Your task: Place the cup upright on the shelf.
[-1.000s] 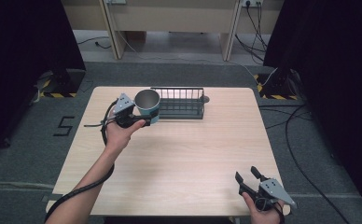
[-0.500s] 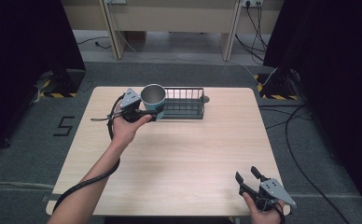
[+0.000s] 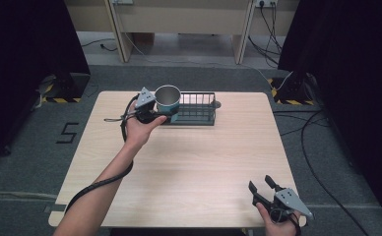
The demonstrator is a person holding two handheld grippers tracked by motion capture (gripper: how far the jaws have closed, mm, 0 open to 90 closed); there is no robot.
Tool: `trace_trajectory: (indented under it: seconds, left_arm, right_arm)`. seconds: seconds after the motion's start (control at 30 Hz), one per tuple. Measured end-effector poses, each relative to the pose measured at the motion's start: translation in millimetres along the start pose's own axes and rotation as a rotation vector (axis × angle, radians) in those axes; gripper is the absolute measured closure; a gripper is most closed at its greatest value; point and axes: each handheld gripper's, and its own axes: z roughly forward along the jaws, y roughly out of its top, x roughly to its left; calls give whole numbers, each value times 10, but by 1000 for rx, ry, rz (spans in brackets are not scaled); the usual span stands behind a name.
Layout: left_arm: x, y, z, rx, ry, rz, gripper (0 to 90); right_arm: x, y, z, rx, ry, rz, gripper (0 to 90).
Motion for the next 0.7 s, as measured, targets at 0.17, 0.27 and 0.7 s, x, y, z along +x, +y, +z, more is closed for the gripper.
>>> trace_trajectory:
  seconds: [0.17,0.27,0.7]
  left_arm:
    - [3,5,73,2,-1,-4,156]
    - [5,21,111,-3,1,-8,156]
    - [12,130,304,-5,12,-9,157]
  right_arm:
    - [-2,-2,3,1,1,-1,342]
    - [-1,-1,4,2,2,-1,342]
    - [-5,-3,6,0,4,4,342]
